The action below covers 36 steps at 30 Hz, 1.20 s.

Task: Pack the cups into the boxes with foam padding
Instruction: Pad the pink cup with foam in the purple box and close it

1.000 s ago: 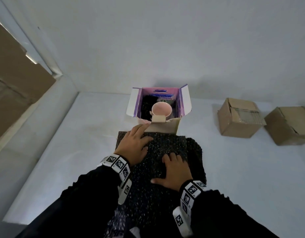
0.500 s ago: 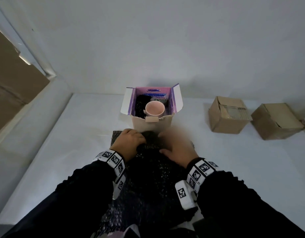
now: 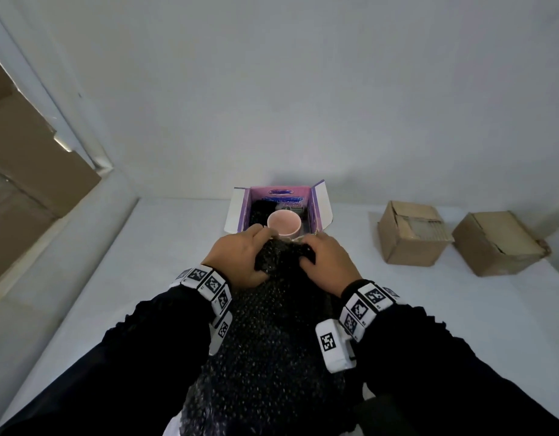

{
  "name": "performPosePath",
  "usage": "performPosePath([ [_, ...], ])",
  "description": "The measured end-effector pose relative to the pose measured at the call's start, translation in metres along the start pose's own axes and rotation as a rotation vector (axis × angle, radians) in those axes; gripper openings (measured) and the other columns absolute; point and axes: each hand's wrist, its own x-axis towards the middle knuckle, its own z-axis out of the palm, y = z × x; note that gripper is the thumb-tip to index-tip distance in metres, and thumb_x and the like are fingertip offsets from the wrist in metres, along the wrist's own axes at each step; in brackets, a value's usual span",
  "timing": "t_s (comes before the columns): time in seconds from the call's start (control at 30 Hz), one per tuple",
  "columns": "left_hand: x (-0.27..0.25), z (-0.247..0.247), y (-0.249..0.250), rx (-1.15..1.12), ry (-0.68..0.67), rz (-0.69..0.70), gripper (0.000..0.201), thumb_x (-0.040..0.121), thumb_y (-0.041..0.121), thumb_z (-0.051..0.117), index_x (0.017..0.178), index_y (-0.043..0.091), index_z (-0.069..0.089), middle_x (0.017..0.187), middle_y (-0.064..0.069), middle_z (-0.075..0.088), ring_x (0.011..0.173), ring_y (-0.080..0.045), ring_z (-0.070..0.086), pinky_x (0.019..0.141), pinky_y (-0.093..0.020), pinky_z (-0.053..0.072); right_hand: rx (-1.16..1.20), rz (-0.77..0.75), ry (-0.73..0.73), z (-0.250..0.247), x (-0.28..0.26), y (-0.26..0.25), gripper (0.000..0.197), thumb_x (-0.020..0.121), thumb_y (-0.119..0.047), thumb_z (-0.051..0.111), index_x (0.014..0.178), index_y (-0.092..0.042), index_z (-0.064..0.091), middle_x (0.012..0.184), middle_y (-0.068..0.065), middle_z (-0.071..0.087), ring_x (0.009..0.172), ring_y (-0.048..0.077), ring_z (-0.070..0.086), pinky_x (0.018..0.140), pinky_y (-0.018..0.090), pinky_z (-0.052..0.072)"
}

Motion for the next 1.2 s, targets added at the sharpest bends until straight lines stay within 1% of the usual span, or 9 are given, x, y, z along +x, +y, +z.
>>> performPosePath([
  [0.13, 0.005, -0.009, -0.009, -0.195, 0.104, -0.01, 0.067, 0.082, 0.079, 0.029, 0.115, 0.032, 0.062, 0.09, 0.006, 0.05, 0.078, -0.014, 0.055, 0.069, -0.033, 0.048, 0.101, -0.049, 0.07, -0.02, 0.014, -0.004, 0.018, 0.092, -0.017, 0.052, 0.108, -0.014, 0.043, 0.091, 0.011, 0.064, 0.08, 0.033, 0.06, 0.069, 0.042, 0.048],
  [0.27, 0.02, -0.022, -0.009, -0.529, 0.187, -0.031, 0.037, 0.087, 0.049, 0.049, 0.091, 0.016, 0.063, 0.082, 0.0, 0.057, 0.075, -0.014, 0.056, 0.071, -0.031, 0.046, 0.224, -0.172, 0.103, -0.037, 0.025, -0.017, 0.021, 0.095, -0.007, 0.046, 0.113, -0.018, 0.042, 0.082, 0.007, 0.063, 0.071, 0.03, 0.059, 0.063, 0.038, 0.044],
  [0.43, 0.036, -0.043, -0.007, -0.7, 0.273, -0.144, 0.013, 0.086, 0.022, 0.055, 0.097, 0.017, 0.051, 0.072, 0.001, 0.063, 0.057, -0.012, 0.057, 0.055, -0.024, 0.043, 0.393, -0.186, 0.069, -0.054, 0.032, -0.025, 0.037, 0.086, -0.024, 0.061, 0.117, -0.03, 0.042, 0.089, -0.004, 0.067, 0.077, 0.012, 0.066, 0.067, 0.027, 0.052],
  [0.53, 0.048, -0.048, -0.01, -0.845, 0.328, -0.111, 0.029, 0.085, -0.005, 0.049, 0.1, 0.02, 0.046, 0.078, -0.007, 0.062, 0.053, -0.024, 0.054, 0.048, -0.026, 0.045, 0.329, -0.167, -0.015, -0.058, 0.046, -0.02, 0.054, 0.079, -0.011, 0.066, 0.122, -0.023, 0.036, 0.086, -0.004, 0.06, 0.069, 0.008, 0.06, 0.058, 0.018, 0.042],
  [0.67, 0.072, -0.046, -0.019, -0.91, 0.381, -0.161, 0.036, 0.081, -0.012, 0.047, 0.088, 0.02, 0.063, 0.087, -0.001, 0.065, 0.075, -0.01, 0.06, 0.07, -0.021, 0.048, 0.07, -0.156, 0.137, -0.058, 0.069, -0.01, 0.033, 0.08, -0.006, 0.059, 0.106, -0.025, 0.05, 0.099, 0.003, 0.049, 0.091, 0.024, 0.046, 0.072, 0.033, 0.044],
  [0.77, 0.09, -0.043, -0.024, -0.94, 0.371, -0.237, 0.039, 0.082, -0.011, 0.049, 0.092, 0.02, 0.071, 0.108, -0.001, 0.066, 0.102, -0.012, 0.061, 0.088, -0.019, 0.048, 0.014, -0.061, 0.199, -0.058, 0.087, -0.007, 0.019, 0.09, -0.013, 0.054, 0.103, -0.026, 0.051, 0.099, 0.004, 0.047, 0.08, 0.023, 0.051, 0.07, 0.036, 0.048],
  [0.93, 0.115, -0.043, -0.034, -1.26, 0.355, -0.317, 0.033, 0.076, 0.018, 0.05, 0.094, 0.009, 0.076, 0.12, -0.001, 0.064, 0.113, -0.016, 0.059, 0.1, -0.031, 0.045, 0.156, -0.043, 0.149, -0.055, 0.124, 0.002, 0.036, 0.085, 0.006, 0.042, 0.096, -0.024, 0.059, 0.091, 0.008, 0.063, 0.083, 0.028, 0.058, 0.072, 0.034, 0.046],
  [1.07, 0.129, -0.031, -0.059, -0.987, 0.337, -0.253, 0.035, 0.079, 0.007, 0.05, 0.103, 0.017, 0.073, 0.123, 0.003, 0.062, 0.117, -0.01, 0.055, 0.105, -0.025, 0.04, 0.499, 0.093, 0.098, -0.055, 0.149, 0.005, 0.031, 0.086, -0.004, 0.052, 0.099, -0.022, 0.073, 0.112, 0.002, 0.065, 0.104, 0.015, 0.059, 0.095, 0.028, 0.046],
  [1.2, 0.141, -0.005, -0.076, -0.638, 0.357, -0.15, 0.042, 0.082, -0.007, 0.054, 0.109, 0.02, 0.072, 0.119, 0.005, 0.06, 0.113, -0.012, 0.052, 0.102, -0.026, 0.04, 0.246, -0.018, 0.111, -0.045, 0.169, 0.015, 0.033, 0.085, -0.004, 0.056, 0.111, -0.018, 0.071, 0.116, 0.0, 0.057, 0.11, 0.018, 0.048, 0.095, 0.027, 0.038],
])
